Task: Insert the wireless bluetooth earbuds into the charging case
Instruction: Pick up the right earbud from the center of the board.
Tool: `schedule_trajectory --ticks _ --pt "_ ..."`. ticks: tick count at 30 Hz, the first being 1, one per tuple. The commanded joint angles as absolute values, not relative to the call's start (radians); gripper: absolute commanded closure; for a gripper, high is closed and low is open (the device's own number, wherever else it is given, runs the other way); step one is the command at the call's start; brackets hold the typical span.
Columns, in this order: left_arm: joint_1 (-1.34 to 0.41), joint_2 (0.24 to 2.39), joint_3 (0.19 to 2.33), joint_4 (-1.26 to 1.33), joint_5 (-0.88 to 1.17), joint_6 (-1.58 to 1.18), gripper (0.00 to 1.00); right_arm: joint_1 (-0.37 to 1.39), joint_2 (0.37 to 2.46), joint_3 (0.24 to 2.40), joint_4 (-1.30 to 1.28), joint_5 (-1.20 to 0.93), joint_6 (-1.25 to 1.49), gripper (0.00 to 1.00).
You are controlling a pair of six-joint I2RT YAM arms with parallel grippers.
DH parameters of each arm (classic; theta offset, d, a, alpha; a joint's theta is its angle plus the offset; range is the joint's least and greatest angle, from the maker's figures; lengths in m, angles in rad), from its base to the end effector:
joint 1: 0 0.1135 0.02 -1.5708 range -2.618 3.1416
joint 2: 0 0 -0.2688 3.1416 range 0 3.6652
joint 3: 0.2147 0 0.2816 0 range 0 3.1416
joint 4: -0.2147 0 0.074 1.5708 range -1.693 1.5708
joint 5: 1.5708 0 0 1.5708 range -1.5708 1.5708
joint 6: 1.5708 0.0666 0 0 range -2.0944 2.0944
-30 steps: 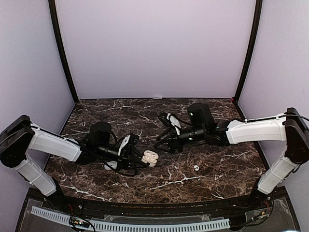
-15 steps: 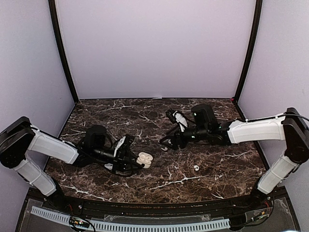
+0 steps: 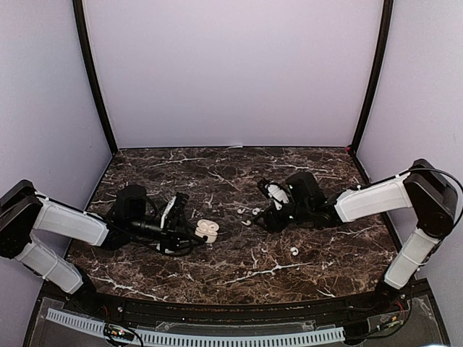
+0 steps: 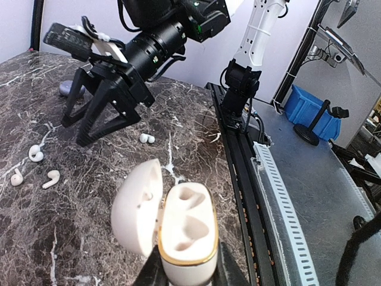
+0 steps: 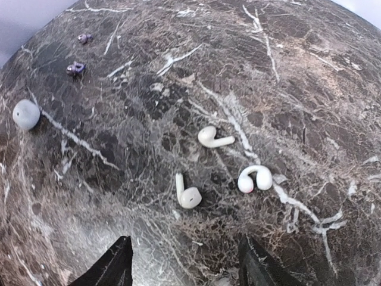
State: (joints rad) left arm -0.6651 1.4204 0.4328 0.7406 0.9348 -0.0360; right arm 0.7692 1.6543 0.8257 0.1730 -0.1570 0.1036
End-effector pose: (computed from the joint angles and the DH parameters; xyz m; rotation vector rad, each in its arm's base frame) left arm 0.1962 -0.2220 0.1549 1.2212 1.4820 -1.3253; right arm 0.2682 0.2742 0.1339 -0.8338 2.1403 0.6414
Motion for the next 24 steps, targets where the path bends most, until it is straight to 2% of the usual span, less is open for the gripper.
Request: schedule_trajectory --ticks 1,6,15,24 --pt "-0.657 1.387 0.41 0.778 0.957 -0.05 0.82 0.765 1.639 0.683 0.463 -0.206 0.097 0.42" --pt "-0.654 1.384 0.414 0.75 0.964 -0.028 0.81 0.767 1.668 0.564 0.681 -0.26 0.116 0.44" --pt "-0.648 1.393 0.4 0.775 0.967 -0.025 0.81 0.773 1.756 0.487 0.896 -0.248 0.09 0.58" --pt "-0.643 1.42 0.415 0.781 0.999 -0.011 0.81 0.813 1.887 0.486 1.043 -0.19 0.041 0.61"
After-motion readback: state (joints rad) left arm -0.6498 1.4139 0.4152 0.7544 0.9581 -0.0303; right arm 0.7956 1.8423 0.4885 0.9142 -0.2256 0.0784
